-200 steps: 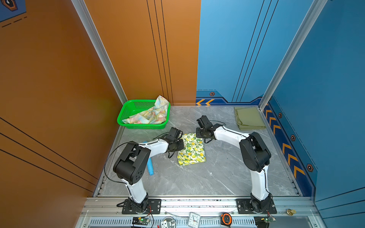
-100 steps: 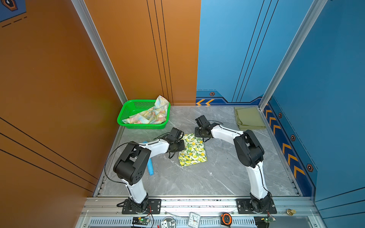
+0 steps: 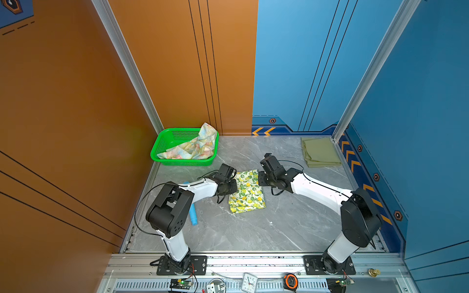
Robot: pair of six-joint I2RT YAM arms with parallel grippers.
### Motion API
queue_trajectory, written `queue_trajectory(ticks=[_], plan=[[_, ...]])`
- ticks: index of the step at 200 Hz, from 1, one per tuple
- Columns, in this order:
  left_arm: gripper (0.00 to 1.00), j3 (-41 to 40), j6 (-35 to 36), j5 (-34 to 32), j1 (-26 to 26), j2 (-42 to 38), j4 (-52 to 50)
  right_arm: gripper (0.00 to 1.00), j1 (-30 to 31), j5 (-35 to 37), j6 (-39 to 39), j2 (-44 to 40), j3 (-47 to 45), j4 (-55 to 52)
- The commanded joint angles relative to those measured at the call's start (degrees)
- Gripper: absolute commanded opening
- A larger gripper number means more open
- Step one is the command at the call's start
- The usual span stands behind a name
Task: Fold and stack skirts
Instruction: Smooth out the skirt at the center of the table.
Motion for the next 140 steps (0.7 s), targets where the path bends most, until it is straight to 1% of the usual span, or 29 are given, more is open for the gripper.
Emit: queue_trajectory(ticks=[1, 33, 75, 109, 140], plan=[[0.00, 1.26, -0.12, -2.16, 0.33, 1.34, -2.56, 0.33, 2.97, 3.37, 2.43, -2.02, -4.11, -2.24], [0.00, 1.35, -0.18, -2.33, 0.16, 1.25, -2.56, 0.32, 6.16, 3.05, 3.85, -1.93, -6.77, -1.80], [0.00, 1.21, -0.36, -2.52, -0.12, 1.14, -2.55, 0.29, 8.93, 1.77, 5.69, 2.27, -9.32, 0.14], [0.00, 1.27, -0.62, -2.61, -0.20, 1.30, -2.56, 0.28, 9.11, -0.64, 6.24, 5.46, -10.36, 1.10], [0.00, 1.47, -1.29, -2.52, -0.22, 1.31, -2.56, 0.29, 7.65, -1.00, 5.01, 4.26, -9.92, 1.04]])
